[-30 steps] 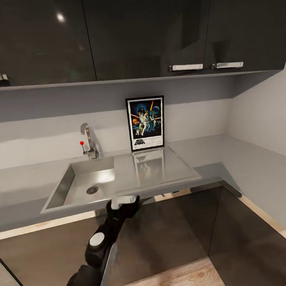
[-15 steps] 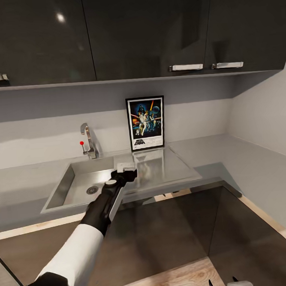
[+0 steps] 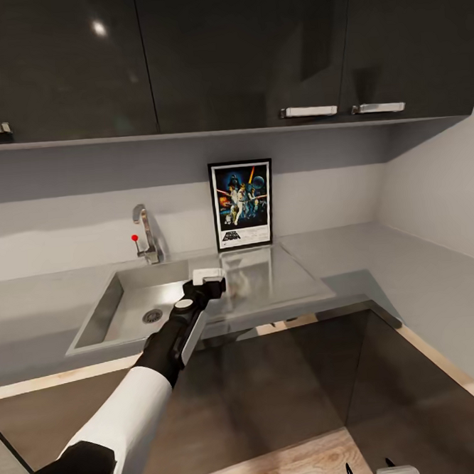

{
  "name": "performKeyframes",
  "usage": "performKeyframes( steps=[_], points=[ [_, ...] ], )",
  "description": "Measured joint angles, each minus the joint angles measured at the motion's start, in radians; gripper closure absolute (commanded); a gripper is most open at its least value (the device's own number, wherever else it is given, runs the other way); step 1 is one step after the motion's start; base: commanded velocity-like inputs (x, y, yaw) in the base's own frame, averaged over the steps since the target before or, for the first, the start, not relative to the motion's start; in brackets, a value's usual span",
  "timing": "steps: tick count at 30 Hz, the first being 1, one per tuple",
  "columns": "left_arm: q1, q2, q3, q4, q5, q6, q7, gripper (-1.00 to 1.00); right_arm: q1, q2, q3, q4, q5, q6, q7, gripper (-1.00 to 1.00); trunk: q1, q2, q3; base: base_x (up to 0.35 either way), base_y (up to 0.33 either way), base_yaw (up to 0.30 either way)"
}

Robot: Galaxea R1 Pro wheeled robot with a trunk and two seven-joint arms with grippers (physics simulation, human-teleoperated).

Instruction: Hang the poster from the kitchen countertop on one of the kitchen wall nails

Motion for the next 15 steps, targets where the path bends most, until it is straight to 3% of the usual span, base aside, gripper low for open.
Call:
performKeyframes(
  steps=[5,15],
  points=[
    [0.000,0.000,0.000,0.002,0.000,-0.003,-0.001,-1.00,0.000,0.003,0.001,-0.001,0.000,0.002,0.000,-1.00,0.000,0.000,0.000,0.259,-0.063,0.000],
    [0.000,0.000,0.002,0.002,0.000,-0.003,-0.001,-1.00,0.000,0.006,0.001,0.002,0.000,0.002,0.001,-1.00,0.000,0.000,0.000,0.148,-0.036,0.002]
  ],
)
